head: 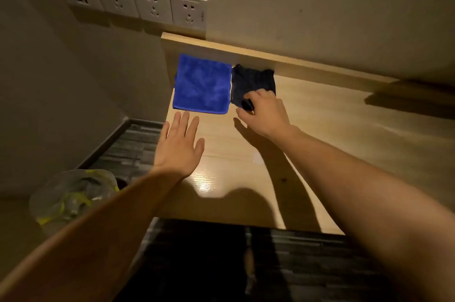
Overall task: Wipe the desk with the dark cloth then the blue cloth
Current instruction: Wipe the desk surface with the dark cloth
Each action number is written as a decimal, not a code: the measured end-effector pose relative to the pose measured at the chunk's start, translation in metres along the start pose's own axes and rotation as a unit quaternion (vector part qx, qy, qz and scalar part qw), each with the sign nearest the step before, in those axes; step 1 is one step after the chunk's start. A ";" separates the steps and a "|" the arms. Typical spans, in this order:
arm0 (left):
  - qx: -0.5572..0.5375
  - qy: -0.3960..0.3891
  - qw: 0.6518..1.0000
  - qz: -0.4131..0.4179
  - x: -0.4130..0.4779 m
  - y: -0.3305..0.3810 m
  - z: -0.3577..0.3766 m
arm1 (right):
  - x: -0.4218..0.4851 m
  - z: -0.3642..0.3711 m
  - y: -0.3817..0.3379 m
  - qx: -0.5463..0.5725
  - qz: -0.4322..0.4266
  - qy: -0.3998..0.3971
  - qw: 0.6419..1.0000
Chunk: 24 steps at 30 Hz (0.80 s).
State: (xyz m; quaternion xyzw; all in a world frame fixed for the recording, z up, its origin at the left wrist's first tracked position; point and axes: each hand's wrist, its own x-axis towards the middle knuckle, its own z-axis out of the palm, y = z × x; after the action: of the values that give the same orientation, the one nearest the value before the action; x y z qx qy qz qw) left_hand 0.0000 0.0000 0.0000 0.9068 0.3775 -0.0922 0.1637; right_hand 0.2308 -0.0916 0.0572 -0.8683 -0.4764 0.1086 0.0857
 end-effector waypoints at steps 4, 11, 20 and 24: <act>0.019 0.018 1.000 -0.011 0.006 -0.002 0.009 | 0.038 0.006 0.015 -0.007 -0.035 0.011 0.999; 0.007 0.025 1.000 -0.013 0.008 -0.004 0.010 | 0.086 0.034 0.042 -0.025 -0.079 -0.037 0.996; 0.027 0.031 0.999 -0.017 0.011 -0.004 0.009 | 0.085 0.049 0.051 -0.068 -0.066 -0.029 0.995; 0.022 0.045 0.999 -0.010 0.009 -0.004 0.011 | 0.070 0.052 0.045 -0.069 -0.034 -0.034 0.996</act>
State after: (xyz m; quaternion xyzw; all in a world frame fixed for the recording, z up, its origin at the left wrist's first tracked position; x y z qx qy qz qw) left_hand 0.0032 0.0047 -0.0144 0.9096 0.3914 -0.0614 0.1255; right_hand 0.2902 -0.0541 -0.0114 -0.8510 -0.5149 0.1024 0.0129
